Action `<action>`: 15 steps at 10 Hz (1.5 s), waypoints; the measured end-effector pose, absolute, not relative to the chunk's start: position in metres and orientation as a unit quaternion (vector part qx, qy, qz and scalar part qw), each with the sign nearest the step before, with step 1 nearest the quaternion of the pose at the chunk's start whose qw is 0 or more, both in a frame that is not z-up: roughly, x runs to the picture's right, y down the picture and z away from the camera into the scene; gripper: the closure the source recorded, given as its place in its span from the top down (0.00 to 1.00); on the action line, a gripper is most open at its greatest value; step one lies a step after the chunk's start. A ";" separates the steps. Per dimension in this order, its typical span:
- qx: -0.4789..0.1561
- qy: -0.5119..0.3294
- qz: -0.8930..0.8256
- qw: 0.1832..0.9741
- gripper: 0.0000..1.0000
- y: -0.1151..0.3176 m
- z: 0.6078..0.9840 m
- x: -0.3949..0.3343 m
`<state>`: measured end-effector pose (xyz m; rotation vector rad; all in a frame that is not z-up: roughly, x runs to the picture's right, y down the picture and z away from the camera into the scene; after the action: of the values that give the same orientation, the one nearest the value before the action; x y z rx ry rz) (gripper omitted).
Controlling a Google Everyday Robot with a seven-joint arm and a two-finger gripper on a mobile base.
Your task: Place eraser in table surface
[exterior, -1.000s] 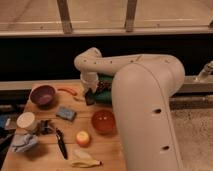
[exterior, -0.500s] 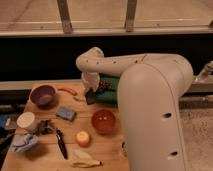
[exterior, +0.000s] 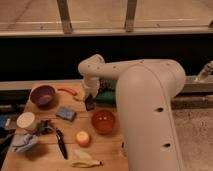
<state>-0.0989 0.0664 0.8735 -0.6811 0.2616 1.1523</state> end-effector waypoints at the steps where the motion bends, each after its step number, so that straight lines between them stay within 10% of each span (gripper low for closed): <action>1: -0.328 0.125 0.530 0.772 0.00 0.078 0.878 -0.103; 4: -0.370 0.144 0.518 0.758 0.10 0.115 0.887 -0.111; 11: -0.396 0.152 0.499 0.756 0.78 0.137 0.872 -0.120; 15: -0.390 0.152 0.489 0.765 0.80 0.131 0.871 -0.126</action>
<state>-0.1258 0.1314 0.8709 -0.8467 0.3300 1.0627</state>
